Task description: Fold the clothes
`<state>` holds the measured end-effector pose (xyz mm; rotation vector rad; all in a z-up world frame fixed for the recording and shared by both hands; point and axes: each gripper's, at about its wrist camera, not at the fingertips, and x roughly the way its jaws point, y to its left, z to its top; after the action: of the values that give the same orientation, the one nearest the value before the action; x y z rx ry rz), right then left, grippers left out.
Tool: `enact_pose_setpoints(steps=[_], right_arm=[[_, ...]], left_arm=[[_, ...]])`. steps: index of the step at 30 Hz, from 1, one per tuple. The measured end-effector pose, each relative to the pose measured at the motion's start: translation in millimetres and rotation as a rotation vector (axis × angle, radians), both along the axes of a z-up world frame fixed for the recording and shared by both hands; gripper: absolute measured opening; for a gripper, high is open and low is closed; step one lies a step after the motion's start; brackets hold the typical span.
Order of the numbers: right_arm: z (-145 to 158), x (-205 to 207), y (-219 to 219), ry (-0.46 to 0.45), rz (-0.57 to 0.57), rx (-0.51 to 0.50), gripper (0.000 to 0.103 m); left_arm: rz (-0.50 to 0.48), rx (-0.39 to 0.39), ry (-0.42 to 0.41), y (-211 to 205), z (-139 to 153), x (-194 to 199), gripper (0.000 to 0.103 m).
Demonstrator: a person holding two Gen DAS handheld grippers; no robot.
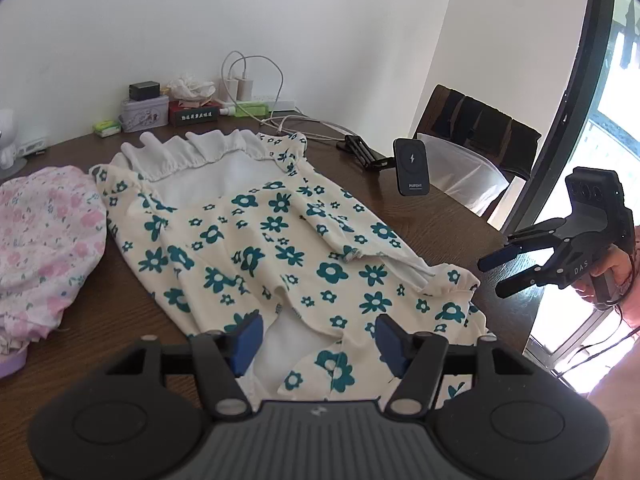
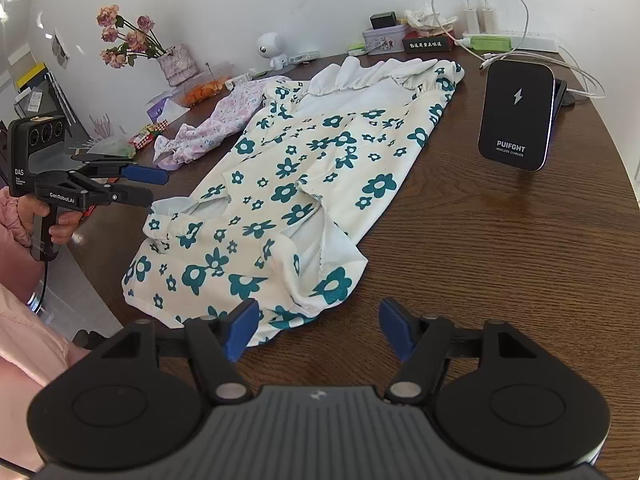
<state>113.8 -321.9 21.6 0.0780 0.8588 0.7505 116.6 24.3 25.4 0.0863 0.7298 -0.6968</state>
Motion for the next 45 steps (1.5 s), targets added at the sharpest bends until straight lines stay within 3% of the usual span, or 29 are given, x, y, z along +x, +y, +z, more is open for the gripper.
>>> enact_pose_setpoints(steps=[1, 2, 3, 5, 9, 15, 17, 18, 20, 21, 22, 31, 34, 36, 43, 44, 45], right_arm=[[1, -3, 2, -0.017, -0.002, 0.016, 0.085], [3, -5, 3, -0.030, -0.007, 0.030, 0.099], [4, -7, 4, -0.037, -0.012, 0.043, 0.103], [5, -11, 6, -0.044, -0.020, 0.069, 0.103], [3, -20, 7, -0.053, -0.035, 0.086, 0.103], [-7, -34, 0, -0.084, -0.089, 0.081, 0.103], [-11, -39, -3, -0.090, -0.106, 0.083, 0.103], [-12, -40, -4, -0.091, -0.112, 0.085, 0.103], [-16, -43, -7, -0.091, -0.124, 0.089, 0.103], [-17, -43, -7, -0.089, -0.129, 0.091, 0.103], [-18, -43, -8, -0.088, -0.133, 0.094, 0.103], [-22, -31, 6, -0.110, -0.134, 0.109, 0.102], [-21, -22, 18, -0.101, -0.121, 0.138, 0.089], [-21, -17, 26, -0.089, -0.115, 0.151, 0.074], [-26, -5, 47, -0.018, -0.122, 0.106, 0.049], [-26, -3, 50, -0.007, -0.123, 0.100, 0.041], [-27, -2, 53, 0.003, -0.124, 0.094, 0.022]], left_arm=[[-0.012, -0.003, -0.010, -8, 1, 1, 0.082], [-0.025, -0.007, -0.018, -17, 2, 1, 0.083], [-0.039, -0.011, -0.027, -25, 3, 2, 0.086], [-0.070, -0.013, -0.026, -43, 2, 4, 0.095], [-0.185, 0.038, -0.062, -83, -1, 7, 0.096], [-0.417, 0.225, -0.085, -151, -26, 10, 0.093], [-0.485, 0.286, -0.091, -170, -37, 10, 0.087], [-0.518, 0.316, -0.094, -179, -42, 10, 0.078], [-0.546, 0.339, -0.063, -188, -51, 14, 0.047], [-0.555, 0.348, -0.036, -192, -55, 17, 0.015], [-0.546, 0.342, -0.024, -191, -56, 19, 0.003], [-0.368, 0.158, -0.002, -138, -35, 31, 0.002], [-0.316, 0.144, 0.017, -120, -38, 37, 0.002], [-0.303, 0.136, 0.029, -113, -39, 40, 0.003], [-0.287, 0.096, 0.022, -99, -41, 37, 0.003], [-0.287, 0.093, 0.023, -99, -41, 36, 0.003], [-0.288, 0.093, 0.022, -99, -42, 36, 0.003]])
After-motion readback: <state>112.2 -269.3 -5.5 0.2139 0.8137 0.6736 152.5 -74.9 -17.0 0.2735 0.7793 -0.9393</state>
